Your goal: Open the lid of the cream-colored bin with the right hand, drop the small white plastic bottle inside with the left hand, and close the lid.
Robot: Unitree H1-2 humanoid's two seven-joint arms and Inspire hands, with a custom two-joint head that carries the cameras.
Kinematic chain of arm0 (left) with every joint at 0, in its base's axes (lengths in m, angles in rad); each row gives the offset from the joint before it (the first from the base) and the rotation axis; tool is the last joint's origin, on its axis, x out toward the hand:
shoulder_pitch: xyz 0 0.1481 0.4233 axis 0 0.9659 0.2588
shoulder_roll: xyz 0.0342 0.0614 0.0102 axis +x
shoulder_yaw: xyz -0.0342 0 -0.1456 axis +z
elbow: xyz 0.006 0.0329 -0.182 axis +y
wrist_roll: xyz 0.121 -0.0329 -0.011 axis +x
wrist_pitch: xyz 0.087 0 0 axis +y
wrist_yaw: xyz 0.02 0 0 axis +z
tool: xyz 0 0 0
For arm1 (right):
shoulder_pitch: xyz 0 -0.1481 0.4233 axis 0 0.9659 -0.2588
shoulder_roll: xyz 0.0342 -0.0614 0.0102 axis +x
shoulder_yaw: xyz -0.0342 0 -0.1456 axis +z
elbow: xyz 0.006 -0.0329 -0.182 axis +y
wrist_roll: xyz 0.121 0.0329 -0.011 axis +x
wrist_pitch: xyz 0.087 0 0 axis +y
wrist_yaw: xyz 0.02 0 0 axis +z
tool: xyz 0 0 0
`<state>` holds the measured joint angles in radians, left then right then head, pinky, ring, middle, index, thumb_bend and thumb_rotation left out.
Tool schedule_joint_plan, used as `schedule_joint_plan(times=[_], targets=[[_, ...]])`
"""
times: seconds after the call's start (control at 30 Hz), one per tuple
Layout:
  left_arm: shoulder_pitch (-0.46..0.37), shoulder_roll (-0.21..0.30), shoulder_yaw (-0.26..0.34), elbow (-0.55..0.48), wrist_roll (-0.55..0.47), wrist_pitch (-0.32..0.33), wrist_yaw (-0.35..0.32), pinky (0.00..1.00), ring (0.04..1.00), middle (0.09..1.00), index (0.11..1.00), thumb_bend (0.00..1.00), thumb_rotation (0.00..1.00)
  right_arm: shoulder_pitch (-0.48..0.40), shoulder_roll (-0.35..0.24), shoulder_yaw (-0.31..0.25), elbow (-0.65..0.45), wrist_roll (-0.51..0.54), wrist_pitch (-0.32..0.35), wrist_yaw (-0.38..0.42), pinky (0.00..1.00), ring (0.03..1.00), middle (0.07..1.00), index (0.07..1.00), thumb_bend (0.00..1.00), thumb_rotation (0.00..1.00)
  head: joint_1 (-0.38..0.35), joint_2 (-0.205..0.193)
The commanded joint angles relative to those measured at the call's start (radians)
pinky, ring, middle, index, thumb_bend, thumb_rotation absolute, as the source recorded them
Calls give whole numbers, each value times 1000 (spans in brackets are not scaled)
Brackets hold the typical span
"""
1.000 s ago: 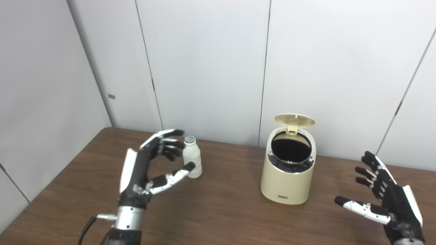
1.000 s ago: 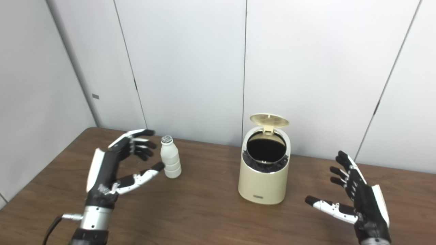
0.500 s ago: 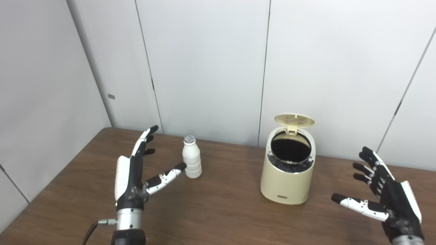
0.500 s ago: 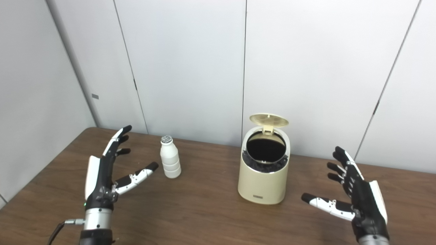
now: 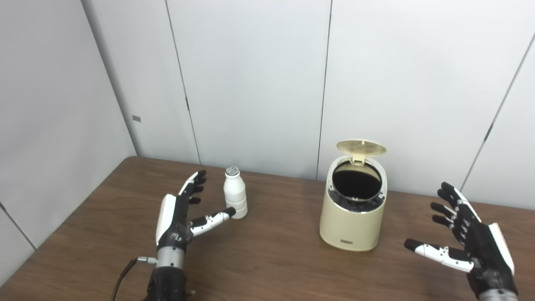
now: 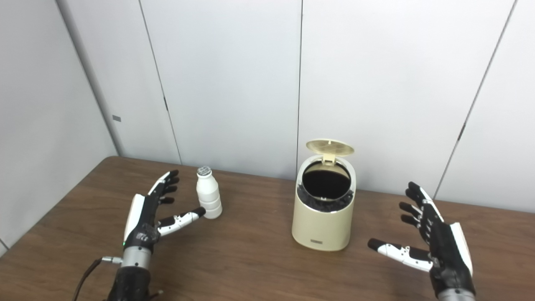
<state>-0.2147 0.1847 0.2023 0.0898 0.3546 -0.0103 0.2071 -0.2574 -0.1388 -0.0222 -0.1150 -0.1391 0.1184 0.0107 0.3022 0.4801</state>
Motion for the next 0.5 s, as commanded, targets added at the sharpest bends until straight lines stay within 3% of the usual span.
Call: schedule_joint_plan(times=[0.0, 0.47], targets=[[-55, 21, 3, 8, -8, -29, 31, 712, 801, 836, 884, 858, 264, -22, 0, -2, -47, 3, -4, -2, 789, 843, 916, 919, 738, 52, -2, 4], [-101, 39, -46, 144, 5, -52, 94, 696, 778, 820, 873, 868, 268, -14, -3, 4, -57, 0, 4, 2, 783, 835, 912, 917, 740, 42, -12, 10]])
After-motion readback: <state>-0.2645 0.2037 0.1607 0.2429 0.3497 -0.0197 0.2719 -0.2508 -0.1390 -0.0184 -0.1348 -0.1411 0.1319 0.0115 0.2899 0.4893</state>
